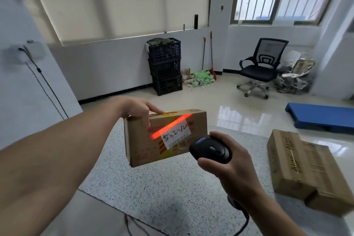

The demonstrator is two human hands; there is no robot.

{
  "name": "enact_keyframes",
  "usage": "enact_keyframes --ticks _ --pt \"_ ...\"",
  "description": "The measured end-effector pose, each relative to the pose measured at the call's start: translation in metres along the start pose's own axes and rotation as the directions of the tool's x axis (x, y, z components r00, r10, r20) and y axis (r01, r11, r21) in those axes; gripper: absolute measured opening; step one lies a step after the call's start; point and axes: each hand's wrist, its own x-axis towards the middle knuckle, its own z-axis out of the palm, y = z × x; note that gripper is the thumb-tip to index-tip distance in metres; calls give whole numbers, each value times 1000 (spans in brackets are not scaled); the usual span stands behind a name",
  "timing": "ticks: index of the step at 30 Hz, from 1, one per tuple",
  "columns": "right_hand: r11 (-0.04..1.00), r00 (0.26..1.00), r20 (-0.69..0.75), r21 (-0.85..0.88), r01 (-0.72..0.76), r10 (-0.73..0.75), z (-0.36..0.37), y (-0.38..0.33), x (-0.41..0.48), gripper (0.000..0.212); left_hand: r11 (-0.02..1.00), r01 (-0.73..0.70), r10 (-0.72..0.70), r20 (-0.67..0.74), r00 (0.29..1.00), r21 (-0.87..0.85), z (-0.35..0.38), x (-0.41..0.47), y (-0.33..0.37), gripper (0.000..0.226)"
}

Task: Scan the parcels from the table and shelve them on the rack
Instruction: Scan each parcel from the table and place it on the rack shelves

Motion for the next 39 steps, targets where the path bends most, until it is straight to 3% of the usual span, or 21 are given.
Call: enact_keyframes --ticks 20,39 --pt "997 998 34 54 53 -55 -9 -10 -2 52 1000 24 -25 -46 999 -9 -6 -16 -8 67" --pt "990 985 116 81 118 -127 -3 -22 -17 56 996 74 -80 -138 987 -51 -2 -55 -36 66"
